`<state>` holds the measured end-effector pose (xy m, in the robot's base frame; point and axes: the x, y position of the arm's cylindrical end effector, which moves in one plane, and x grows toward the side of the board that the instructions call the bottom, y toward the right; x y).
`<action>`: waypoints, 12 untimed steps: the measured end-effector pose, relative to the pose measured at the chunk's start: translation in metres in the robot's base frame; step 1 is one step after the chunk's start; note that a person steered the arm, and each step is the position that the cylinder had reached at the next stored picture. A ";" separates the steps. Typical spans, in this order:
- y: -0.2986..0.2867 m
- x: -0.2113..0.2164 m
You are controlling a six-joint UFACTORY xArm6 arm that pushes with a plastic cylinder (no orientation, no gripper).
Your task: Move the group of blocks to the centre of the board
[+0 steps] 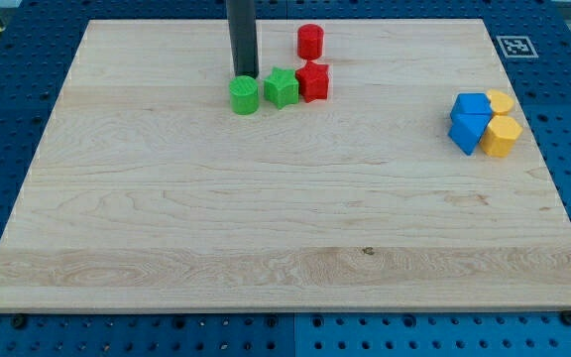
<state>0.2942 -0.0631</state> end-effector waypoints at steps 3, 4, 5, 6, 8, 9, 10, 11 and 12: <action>0.034 -0.102; 0.071 -0.102; 0.083 -0.087; 0.084 -0.046; 0.084 -0.029; 0.115 -0.044; 0.148 -0.032; 0.135 -0.003; 0.115 0.013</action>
<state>0.3075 0.0523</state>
